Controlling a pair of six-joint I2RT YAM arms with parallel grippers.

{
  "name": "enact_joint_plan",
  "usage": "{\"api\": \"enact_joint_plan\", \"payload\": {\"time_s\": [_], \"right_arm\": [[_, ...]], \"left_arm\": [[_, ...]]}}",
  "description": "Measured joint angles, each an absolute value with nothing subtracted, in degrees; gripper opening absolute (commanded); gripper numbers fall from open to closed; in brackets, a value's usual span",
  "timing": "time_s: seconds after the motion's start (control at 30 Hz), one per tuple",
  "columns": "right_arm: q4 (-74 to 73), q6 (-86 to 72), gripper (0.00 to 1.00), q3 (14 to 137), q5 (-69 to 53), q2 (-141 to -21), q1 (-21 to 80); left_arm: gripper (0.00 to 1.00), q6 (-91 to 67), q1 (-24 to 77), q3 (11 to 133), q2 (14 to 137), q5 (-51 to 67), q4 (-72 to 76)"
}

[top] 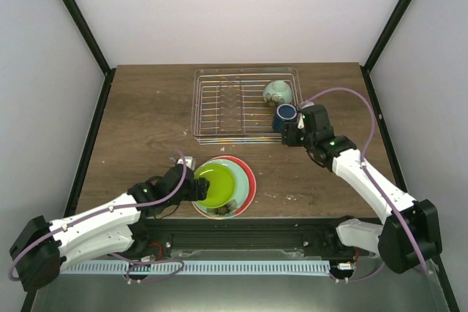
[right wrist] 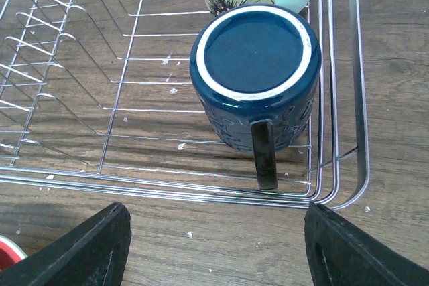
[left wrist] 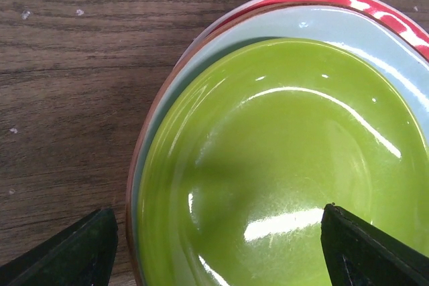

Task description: Load the mixed dishes into the dish rack

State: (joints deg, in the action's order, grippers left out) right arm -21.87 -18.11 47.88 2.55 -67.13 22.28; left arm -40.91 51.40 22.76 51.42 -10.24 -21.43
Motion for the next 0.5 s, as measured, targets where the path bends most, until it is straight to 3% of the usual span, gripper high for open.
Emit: {"api": "enact_joint_plan", "payload": {"time_s": [0.5], "right_arm": [[-21.8, -18.1, 0.73, 47.9, 2.6, -68.2, 22.7]], "left_arm": [[0.84, -40.4, 51.4, 23.3, 51.4, -10.2, -21.1]]}}
